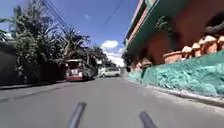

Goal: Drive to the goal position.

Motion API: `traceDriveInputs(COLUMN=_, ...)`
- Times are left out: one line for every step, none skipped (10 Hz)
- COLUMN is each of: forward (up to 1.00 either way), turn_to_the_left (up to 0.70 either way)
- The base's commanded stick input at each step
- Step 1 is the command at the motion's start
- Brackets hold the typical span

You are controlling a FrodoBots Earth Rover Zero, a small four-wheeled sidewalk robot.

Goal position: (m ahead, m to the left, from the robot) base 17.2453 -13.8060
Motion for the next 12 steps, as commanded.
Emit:
traceDriveInputs(forward=1.0, turn_to_the_left=0.16)
traceDriveInputs(forward=1.0, turn_to_the_left=-0.2)
traceDriveInputs(forward=1.0, turn_to_the_left=0.03)
traceDriveInputs(forward=1.0, turn_to_the_left=0.02)
traceDriveInputs(forward=1.0, turn_to_the_left=0.02)
traceDriveInputs(forward=1.0, turn_to_the_left=-0.05)
traceDriveInputs(forward=1.0, turn_to_the_left=-0.4)
traceDriveInputs(forward=1.0, turn_to_the_left=-0.4)
traceDriveInputs(forward=1.0, turn_to_the_left=-0.35)
traceDriveInputs(forward=1.0, turn_to_the_left=0.25)
traceDriveInputs(forward=1.0, turn_to_the_left=0.25)
traceDriveInputs(forward=1.0, turn_to_the_left=0.25)
